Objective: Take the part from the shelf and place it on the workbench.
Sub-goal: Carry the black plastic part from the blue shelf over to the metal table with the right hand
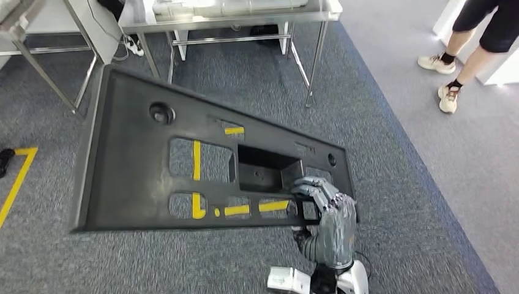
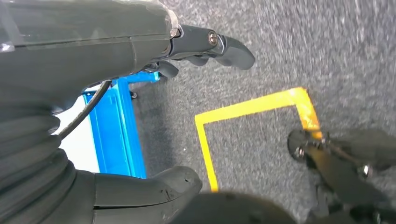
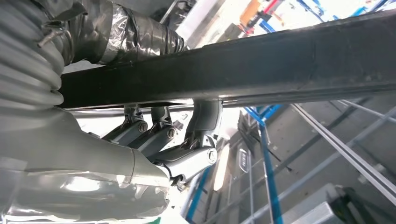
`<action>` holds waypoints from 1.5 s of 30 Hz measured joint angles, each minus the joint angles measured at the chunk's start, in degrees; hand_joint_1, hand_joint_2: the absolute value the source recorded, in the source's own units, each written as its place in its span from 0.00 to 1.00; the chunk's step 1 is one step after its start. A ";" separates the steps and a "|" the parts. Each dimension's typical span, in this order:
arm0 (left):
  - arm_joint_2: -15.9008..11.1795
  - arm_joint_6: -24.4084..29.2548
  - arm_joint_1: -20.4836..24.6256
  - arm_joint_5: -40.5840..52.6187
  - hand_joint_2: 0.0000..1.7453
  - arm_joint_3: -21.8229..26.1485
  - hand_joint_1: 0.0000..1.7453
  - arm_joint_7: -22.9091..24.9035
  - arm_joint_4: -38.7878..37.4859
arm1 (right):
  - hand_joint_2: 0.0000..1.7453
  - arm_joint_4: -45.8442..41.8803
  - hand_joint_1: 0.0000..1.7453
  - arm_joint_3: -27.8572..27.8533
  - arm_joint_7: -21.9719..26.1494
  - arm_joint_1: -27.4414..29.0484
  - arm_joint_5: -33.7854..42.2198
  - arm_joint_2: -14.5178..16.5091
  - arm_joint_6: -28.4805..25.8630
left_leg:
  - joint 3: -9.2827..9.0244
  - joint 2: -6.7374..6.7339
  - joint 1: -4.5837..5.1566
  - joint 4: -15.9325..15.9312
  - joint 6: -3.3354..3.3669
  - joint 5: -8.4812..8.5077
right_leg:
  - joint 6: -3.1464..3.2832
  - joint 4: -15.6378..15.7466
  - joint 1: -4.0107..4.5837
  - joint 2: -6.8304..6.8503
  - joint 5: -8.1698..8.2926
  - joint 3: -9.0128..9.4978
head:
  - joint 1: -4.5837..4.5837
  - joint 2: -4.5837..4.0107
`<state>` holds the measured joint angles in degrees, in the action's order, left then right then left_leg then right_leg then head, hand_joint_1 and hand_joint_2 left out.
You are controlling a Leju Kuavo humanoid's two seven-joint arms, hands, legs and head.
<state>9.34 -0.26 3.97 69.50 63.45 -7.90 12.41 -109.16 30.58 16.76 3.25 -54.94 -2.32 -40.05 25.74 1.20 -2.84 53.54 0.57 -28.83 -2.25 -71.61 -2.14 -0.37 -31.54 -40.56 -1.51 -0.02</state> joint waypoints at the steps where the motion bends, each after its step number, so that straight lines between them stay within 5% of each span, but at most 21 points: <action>1: -0.01 -0.08 -0.07 -0.03 1.00 0.01 0.00 0.00 0.00 | 1.00 0.02 1.00 0.00 -0.04 0.07 0.01 -0.02 0.01 | -0.48 0.06 -0.05 0.02 -0.17 -0.47 | -0.23 -1.00 -0.19 0.03 0.67 -1.04 | 0.01 0.01; 3: 0.01 -0.19 -0.19 -0.06 1.00 0.01 0.00 -0.02 0.00 | 1.00 0.02 1.00 0.00 -0.09 0.09 0.04 -0.04 0.01 | -1.96 0.23 -0.36 0.18 -0.78 -1.76 | -0.83 3.49 -0.70 0.14 5.13 0.17 | 0.01 0.01; 5: -0.06 -0.31 -0.24 -0.06 1.00 0.01 0.00 -0.07 0.00 | 1.00 0.08 1.00 0.01 -0.02 0.05 0.06 -0.05 0.01 | -3.19 0.29 -0.54 0.49 -1.84 -3.39 | -1.20 9.71 -0.81 0.13 7.59 3.00 | -0.01 0.00; 8: -0.17 -0.45 0.03 -0.06 1.00 0.01 0.00 -0.18 0.00 | 1.00 0.14 1.00 0.02 0.04 0.05 0.09 -0.06 0.02 | -4.06 0.31 -0.38 0.12 -3.28 -4.89 | 0.53 11.48 -0.31 0.06 5.56 4.22 | 0.10 -0.01; 11: -0.14 -0.33 0.31 0.02 1.00 0.02 0.00 -0.23 0.00 | 1.00 -0.01 1.00 -0.02 0.08 0.04 0.14 0.01 0.01 | -4.69 -0.23 -0.63 1.39 -3.85 -6.04 | 2.25 11.68 -0.14 0.17 4.17 5.97 | 0.19 0.00; 13: -0.14 0.12 0.47 0.12 1.00 0.01 0.00 -0.17 0.00 | 1.00 -0.08 1.00 -0.02 0.13 -0.04 0.11 0.04 0.01 | -0.43 -0.80 -0.34 9.05 -3.55 -8.24 | 2.89 12.44 0.11 0.48 3.38 7.88 | 0.20 -0.01; 15: -0.14 0.60 0.43 0.19 1.00 0.01 0.00 -0.02 0.00 | 1.00 -0.04 1.00 -0.02 0.14 -0.04 0.08 0.04 0.01 | 6.70 -0.91 0.24 17.94 -2.99 -9.44 | 3.28 13.12 0.68 0.55 2.37 9.58 | 0.21 -0.01; 16: -0.14 0.79 0.31 0.21 1.00 0.02 0.00 0.10 0.00 | 1.00 -0.03 1.00 -0.02 0.13 -0.03 0.07 0.04 0.01 | 9.54 -0.90 0.57 20.08 -2.56 -8.43 | 3.42 13.35 1.01 0.47 1.76 10.50 | 0.21 -0.01; 18: -0.14 1.07 -0.01 0.22 1.00 0.03 0.00 0.28 0.00 | 1.00 -0.01 1.00 -0.02 0.11 -0.02 0.06 0.04 0.01 | 12.03 -0.88 1.41 17.34 -1.16 -2.49 | 3.59 13.53 1.67 0.20 0.26 12.67 | 0.20 0.00; 20: -0.21 1.20 -0.29 0.17 1.00 0.04 0.00 0.37 0.00 | 1.00 0.03 1.00 -0.01 0.09 -0.03 0.06 0.04 0.00 | 11.92 -0.86 2.42 11.99 0.73 3.63 | 3.54 13.71 2.17 0.08 -1.33 14.63 | 0.18 0.00; 22: -0.19 1.25 -0.31 0.11 1.00 0.07 0.00 0.43 0.00 | 1.00 0.10 1.00 0.03 0.06 -0.06 0.05 0.07 -0.01 | 11.48 -0.95 3.19 9.73 1.91 5.46 | 3.08 13.88 2.09 0.13 -2.21 15.38 | 0.21 0.01; 28: -0.12 1.37 -0.10 -0.12 1.00 0.17 0.00 0.45 0.00 | 1.00 0.14 1.00 0.09 0.04 -0.16 0.06 0.11 -0.01 | 9.86 -0.71 3.29 6.97 0.87 3.21 | 2.60 14.04 1.92 0.59 -2.33 15.59 | 0.23 0.01; 38: 0.21 0.92 0.11 -1.28 1.00 1.01 0.00 0.45 0.00 | 1.00 0.14 1.00 0.09 0.07 -0.21 0.07 0.13 -0.01 | 9.40 -0.74 3.30 6.68 1.09 2.68 | 2.23 15.57 1.89 0.67 -2.81 16.67 | 0.22 0.00; 42: 0.21 0.10 0.22 -2.03 1.00 1.39 0.00 0.43 0.00 | 1.00 0.10 1.00 0.10 0.09 -0.25 0.11 0.16 -0.01 | 8.61 -0.75 3.33 5.42 2.19 2.62 | 1.11 16.57 1.60 0.71 -2.53 17.21 | 0.23 0.00; 44: 0.27 -0.05 0.25 -2.26 1.00 1.48 0.00 0.39 0.00 | 1.00 0.04 1.00 0.11 0.14 -0.34 0.14 0.20 -0.01 | 7.46 -0.78 2.83 3.89 2.66 3.10 | 0.97 13.35 1.73 0.60 -3.97 15.83 | 0.22 0.01; 45: 0.30 -0.07 0.25 -2.30 1.00 1.56 0.00 0.39 0.00 | 1.00 0.05 1.00 0.11 0.17 -0.36 0.15 0.19 -0.01 | 7.15 -0.82 2.83 3.63 2.77 3.09 | 0.96 9.79 1.63 0.52 -5.40 13.75 | 0.22 0.01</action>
<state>9.63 -0.33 4.22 67.20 65.01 -7.51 12.41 -109.12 30.69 16.93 2.89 -54.79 -2.13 -40.06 32.88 0.38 -0.01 57.17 3.34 -25.74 -1.28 -61.81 -0.51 0.15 -36.94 -26.81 -1.30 -0.01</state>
